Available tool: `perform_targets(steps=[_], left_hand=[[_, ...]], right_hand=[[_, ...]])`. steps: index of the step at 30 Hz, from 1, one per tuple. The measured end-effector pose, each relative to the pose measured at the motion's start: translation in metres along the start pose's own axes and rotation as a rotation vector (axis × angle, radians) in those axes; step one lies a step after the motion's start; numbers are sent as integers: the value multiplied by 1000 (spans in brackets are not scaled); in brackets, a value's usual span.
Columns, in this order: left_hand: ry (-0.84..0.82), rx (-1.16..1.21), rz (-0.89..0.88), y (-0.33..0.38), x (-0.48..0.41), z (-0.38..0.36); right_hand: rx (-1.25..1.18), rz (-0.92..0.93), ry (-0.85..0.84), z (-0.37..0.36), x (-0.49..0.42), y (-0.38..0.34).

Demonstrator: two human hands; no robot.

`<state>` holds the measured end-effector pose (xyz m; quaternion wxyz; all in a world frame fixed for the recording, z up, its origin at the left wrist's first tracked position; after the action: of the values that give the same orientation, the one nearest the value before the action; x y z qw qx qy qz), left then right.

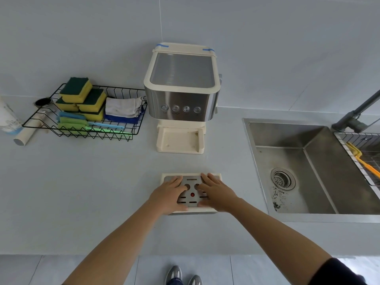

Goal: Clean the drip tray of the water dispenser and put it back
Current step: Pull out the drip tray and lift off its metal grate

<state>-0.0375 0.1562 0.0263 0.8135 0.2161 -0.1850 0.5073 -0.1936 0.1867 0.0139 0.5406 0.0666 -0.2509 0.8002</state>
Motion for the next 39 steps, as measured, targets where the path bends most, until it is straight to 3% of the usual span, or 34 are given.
perform_targets(steps=[22,39], left_hand=[[124,-91,-136,12,-21,29],[193,-80,-185,101,-81,54]], right_hand=[[-10,-97,40,32,16,12],[115,-125,83,71,47,108]])
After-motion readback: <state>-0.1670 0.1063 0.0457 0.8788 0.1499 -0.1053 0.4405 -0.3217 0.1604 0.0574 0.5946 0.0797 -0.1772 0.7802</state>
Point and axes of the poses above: each hand's wrist, its own x-axis away from the middle knuckle, its own z-axis out of the back of the hand, y = z × x, the point moved 3 cm from there along -x, towards the middle knuckle, and after that the axes turned 11 degrees about z, right-handed, at the moved point
